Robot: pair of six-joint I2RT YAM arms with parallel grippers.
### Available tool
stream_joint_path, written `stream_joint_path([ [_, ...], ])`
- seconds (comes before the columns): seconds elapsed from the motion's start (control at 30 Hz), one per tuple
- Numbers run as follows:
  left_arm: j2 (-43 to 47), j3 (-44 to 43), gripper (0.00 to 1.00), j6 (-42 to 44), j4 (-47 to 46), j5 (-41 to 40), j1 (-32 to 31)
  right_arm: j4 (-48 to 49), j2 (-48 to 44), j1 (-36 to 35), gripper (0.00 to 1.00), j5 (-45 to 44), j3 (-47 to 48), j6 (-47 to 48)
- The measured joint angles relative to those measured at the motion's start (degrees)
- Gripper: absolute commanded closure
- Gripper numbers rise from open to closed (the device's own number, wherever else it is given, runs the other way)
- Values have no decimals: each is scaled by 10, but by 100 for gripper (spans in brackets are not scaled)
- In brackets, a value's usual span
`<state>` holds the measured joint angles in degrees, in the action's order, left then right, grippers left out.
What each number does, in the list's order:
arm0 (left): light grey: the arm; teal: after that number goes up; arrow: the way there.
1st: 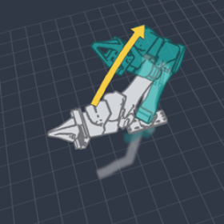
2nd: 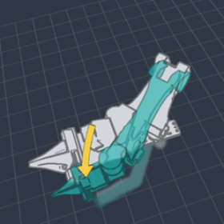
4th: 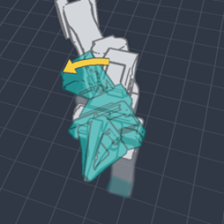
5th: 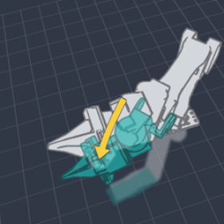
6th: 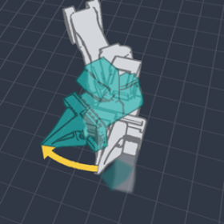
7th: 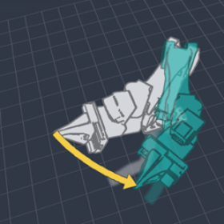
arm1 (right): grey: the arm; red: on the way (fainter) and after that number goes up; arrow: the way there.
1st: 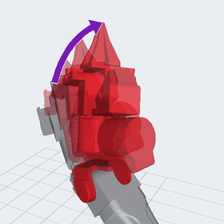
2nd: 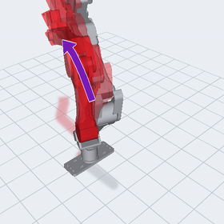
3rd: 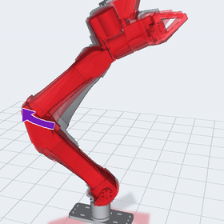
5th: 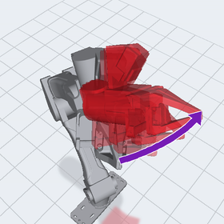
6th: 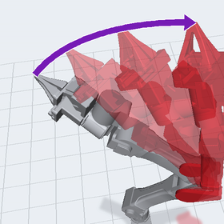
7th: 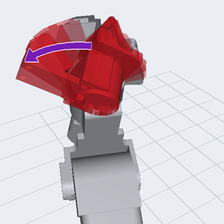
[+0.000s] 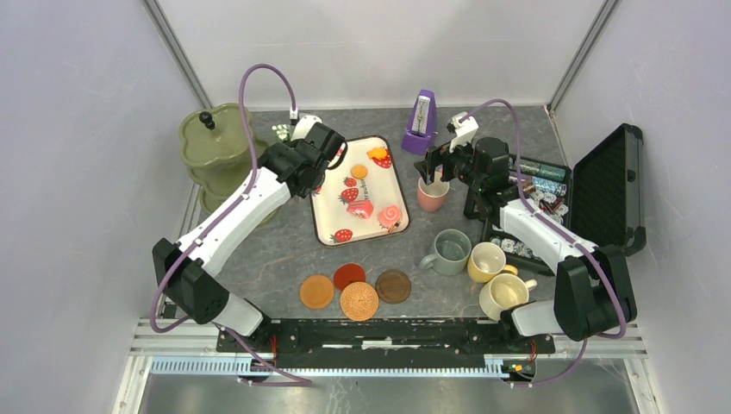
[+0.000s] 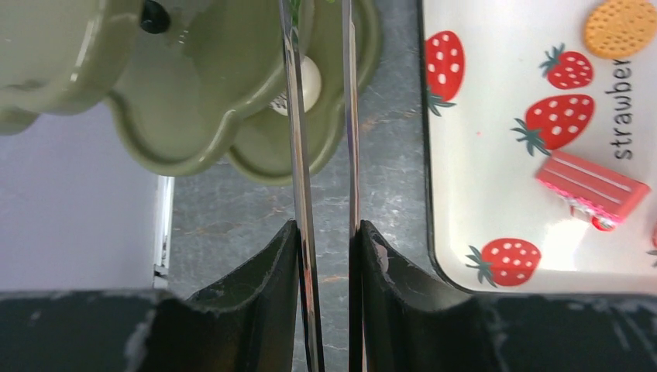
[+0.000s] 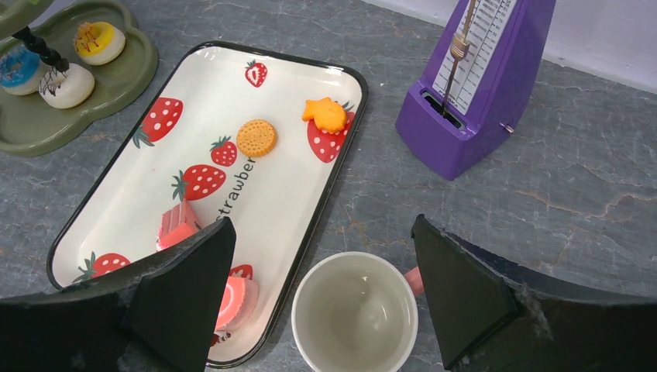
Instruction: Serve the afternoon tea
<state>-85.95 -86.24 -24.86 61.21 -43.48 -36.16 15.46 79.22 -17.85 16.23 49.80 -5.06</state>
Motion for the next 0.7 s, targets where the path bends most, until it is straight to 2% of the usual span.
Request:
stream_joint_path([
  [0.27, 5, -1, 76, 37, 0, -14, 33, 0, 0, 0, 8, 0, 0, 0],
  [0.7, 42, 9, 76, 51, 0, -15, 86, 0, 0, 0, 8, 0, 0, 0],
])
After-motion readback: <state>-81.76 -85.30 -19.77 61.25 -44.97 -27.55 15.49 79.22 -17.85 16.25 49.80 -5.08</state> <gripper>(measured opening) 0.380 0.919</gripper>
